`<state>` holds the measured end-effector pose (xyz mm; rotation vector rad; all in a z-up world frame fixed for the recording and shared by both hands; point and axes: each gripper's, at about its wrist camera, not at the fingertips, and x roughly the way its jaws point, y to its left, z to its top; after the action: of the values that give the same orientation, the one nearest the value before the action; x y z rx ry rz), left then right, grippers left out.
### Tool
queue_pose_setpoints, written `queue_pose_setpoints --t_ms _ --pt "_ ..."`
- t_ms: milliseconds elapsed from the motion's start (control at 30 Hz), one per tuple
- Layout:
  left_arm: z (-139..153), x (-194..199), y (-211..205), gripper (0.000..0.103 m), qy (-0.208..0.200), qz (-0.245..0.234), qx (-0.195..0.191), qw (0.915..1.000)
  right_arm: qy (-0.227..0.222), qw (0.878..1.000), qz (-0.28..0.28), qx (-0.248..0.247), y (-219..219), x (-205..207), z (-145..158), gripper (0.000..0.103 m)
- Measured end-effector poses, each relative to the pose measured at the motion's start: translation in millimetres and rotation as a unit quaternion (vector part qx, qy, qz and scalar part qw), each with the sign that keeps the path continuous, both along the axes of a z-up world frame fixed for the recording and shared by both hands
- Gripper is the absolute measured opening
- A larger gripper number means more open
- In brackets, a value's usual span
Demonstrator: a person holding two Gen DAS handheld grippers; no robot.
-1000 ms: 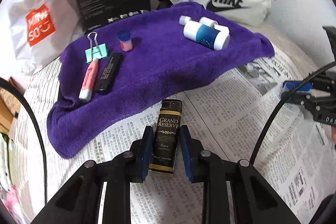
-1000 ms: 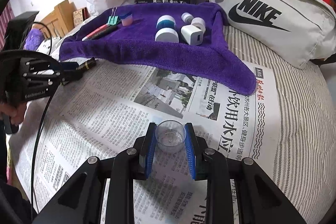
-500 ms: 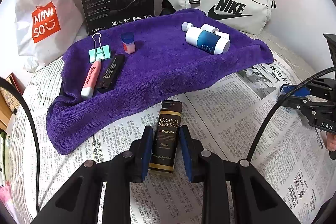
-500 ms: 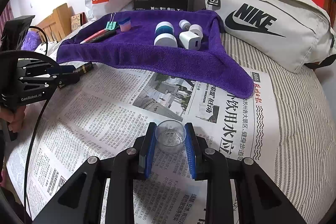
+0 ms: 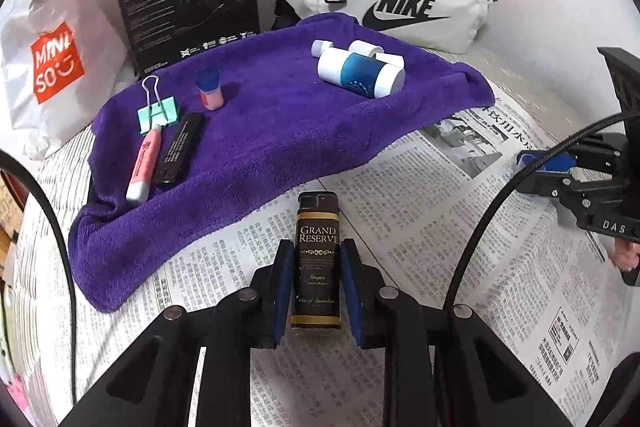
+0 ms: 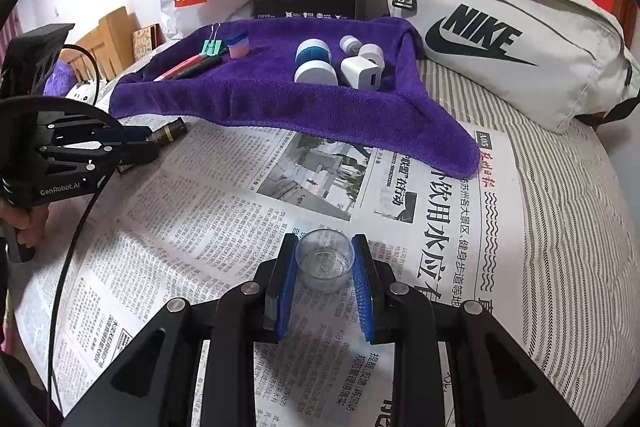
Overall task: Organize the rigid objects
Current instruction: 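Grasp the black Grand Reserve bottle with the left tool while the right tool holds the cup, then carry the cup and the Grand Reserve bottle onto the purple towel with both tools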
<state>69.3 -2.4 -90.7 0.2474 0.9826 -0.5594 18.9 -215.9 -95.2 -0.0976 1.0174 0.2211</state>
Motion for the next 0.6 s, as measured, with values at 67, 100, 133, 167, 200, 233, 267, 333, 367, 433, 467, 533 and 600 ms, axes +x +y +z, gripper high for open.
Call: queue_pose_setpoints --t_ms 67,100,133,167,200,233,267,333,367,433,467,533,600 --pt "1 4 2 0.023 0.011 0.007 -0.009 0.9999 0.004 1.0 0.002 0.001 -1 1 2 0.027" --pt "1 4 3 0.023 0.014 0.008 -0.009 0.9998 0.004 1.0 0.002 0.001 -1 1 4 0.027" --pt "2 4 3 0.023 0.015 0.011 -0.007 0.9998 0.002 1.0 0.002 0.001 -1 1 6 0.027" --pt "2 4 3 0.023 0.016 0.01 -0.005 0.9998 0.001 1.0 0.002 0.005 -2 0 8 0.027" --pt "4 2 3 0.023 0.016 0.01 -0.004 0.9998 0.003 1.0 0.004 0.01 -3 0 8 0.027" --pt "6 1 2 0.023 0.016 0.008 -0.004 0.9998 0.003 1.0 0.005 0.018 -4 1 10 0.027" --pt "8 1 2 0.023 0.018 0.006 -0.003 0.9998 0.003 1.0 0.007 0.026 -5 2 12 0.027" --pt "15 -2 2 0.023 0.01 0.009 -0.004 0.9999 0.004 0.999 0.01 0.03 -5 3 14 0.027" --pt "17 -2 3 0.023 0.01 0.009 -0.005 0.9999 0.002 1.0 0.011 0.029 -5 4 15 0.027" --pt "22 -1 6 0.023 0.007 0.019 -0.005 0.9998 0.0 0.999 0.013 0.034 -4 6 18 0.027" --pt "23 -1 8 0.023 0.007 0.022 -0.007 0.9997 -0.001 0.999 0.016 0.039 -4 7 19 0.027" --pt "28 -1 12 0.023 0.006 0.033 -0.009 0.9994 -0.002 0.999 0.019 0.04 -2 10 21 0.027" --pt "32 1 17 0.023 0.008 0.041 -0.015 0.999 -0.004 0.999 0.024 0.04 0 13 24 0.027"
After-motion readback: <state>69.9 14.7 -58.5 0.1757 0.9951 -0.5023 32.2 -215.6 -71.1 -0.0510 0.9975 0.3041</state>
